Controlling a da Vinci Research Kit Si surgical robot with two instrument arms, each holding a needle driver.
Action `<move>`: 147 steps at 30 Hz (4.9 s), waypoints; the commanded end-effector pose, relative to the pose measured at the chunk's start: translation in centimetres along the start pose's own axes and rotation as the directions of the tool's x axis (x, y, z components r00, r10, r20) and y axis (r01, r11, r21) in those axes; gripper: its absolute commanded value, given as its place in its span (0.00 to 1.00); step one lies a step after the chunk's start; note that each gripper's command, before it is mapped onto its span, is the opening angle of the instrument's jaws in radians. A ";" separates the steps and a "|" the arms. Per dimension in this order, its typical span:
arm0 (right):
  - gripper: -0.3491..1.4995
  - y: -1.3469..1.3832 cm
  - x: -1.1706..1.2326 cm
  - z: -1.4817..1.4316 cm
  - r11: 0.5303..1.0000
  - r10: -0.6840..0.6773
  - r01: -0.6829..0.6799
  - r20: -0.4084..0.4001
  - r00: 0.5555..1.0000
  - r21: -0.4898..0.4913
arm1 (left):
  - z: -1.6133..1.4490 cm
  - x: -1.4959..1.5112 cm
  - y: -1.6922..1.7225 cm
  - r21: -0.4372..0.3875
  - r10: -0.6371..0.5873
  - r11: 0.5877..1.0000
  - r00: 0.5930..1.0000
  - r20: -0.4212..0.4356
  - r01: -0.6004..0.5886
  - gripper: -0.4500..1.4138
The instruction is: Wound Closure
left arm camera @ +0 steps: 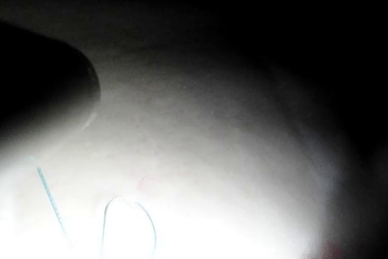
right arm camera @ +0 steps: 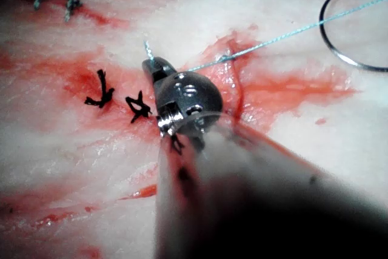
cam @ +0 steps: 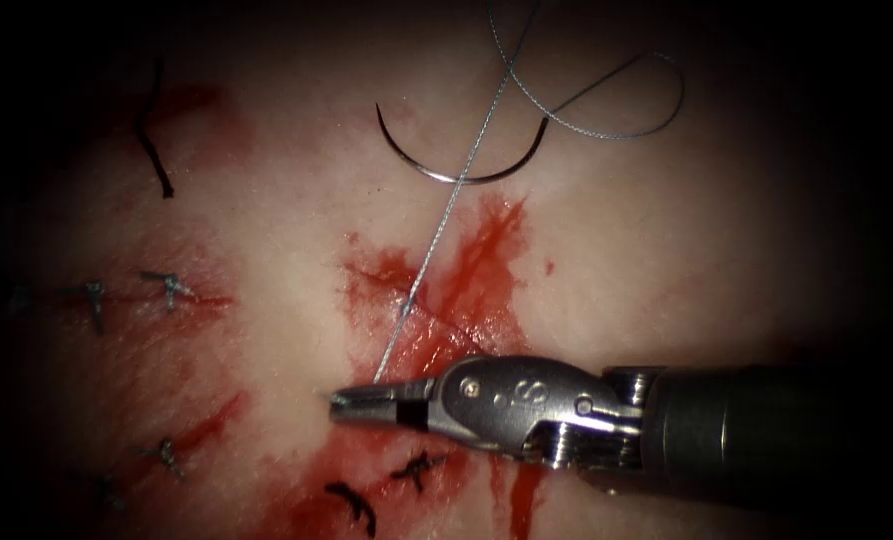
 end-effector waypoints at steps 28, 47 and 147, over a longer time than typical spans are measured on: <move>0.54 0.18 0.00 -0.06 0.998 -0.013 0.012 -0.021 1.000 -0.065 | -1.44 -0.48 0.54 -0.027 -0.185 0.983 0.972 -0.144 0.183 0.00; 0.30 0.51 1.03 -1.13 0.961 0.195 -0.247 -0.335 0.922 -0.120 | -3.04 -1.32 0.71 -0.422 -0.791 0.562 0.611 -0.021 0.712 0.00; 0.35 0.78 0.26 -0.53 0.542 0.840 -0.718 0.282 0.463 -0.436 | -3.50 -0.76 1.47 -0.701 -0.667 0.616 0.712 -0.221 0.359 0.00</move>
